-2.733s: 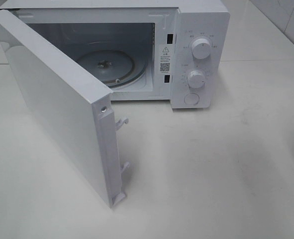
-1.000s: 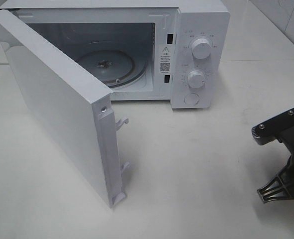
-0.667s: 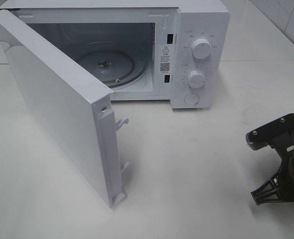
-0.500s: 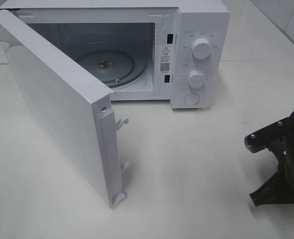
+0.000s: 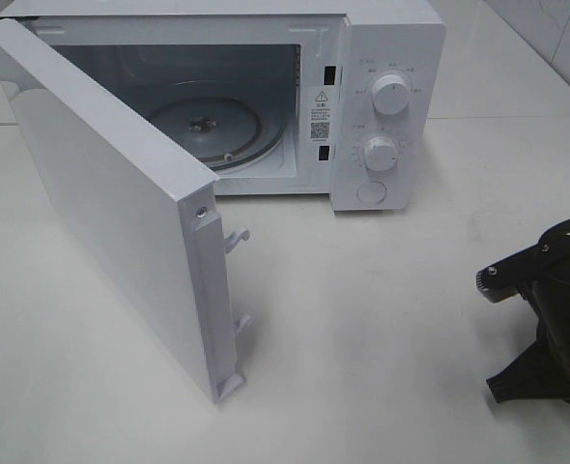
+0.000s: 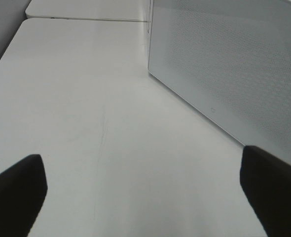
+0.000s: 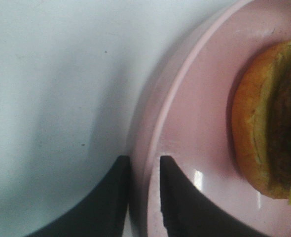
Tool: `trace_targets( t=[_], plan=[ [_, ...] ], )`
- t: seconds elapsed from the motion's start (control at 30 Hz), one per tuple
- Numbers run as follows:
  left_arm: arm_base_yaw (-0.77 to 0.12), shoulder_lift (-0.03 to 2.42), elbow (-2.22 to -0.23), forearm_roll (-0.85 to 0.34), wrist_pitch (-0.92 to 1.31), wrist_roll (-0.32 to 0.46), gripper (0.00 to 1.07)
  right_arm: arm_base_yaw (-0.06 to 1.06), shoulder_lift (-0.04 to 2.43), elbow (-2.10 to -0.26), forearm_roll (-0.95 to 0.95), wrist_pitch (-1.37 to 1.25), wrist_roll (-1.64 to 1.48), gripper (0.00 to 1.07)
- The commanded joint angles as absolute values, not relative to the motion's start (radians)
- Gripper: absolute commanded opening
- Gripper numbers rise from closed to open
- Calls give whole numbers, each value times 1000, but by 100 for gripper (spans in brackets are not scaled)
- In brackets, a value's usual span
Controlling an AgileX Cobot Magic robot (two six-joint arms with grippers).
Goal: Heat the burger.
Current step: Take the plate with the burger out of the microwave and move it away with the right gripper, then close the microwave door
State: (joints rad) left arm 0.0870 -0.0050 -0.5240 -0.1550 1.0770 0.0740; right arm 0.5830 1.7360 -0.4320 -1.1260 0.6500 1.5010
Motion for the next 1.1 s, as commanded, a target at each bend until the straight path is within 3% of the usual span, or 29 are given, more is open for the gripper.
trace_targets(
  t=[0.03, 0.33, 0.6, 0.83, 1.1],
  plan=[
    [90, -21, -521, -156, 1068, 69, 100, 577, 1731, -436, -1122, 665, 1510, 40],
    [90, -21, -521, -156, 1068, 69, 100, 577, 1598, -437, -1041, 660, 1376, 43],
    [90, -21, -521, -156, 1068, 69, 100, 577, 1414, -437, -848, 570, 1116, 50],
    [90, -21, -521, -156, 1068, 69, 100, 577, 1243, -480, -525, 555, 708, 70],
    [90, -21, -521, -156, 1068, 69, 100, 577, 1101, -603, -226, 740, 323, 74]
  ],
)
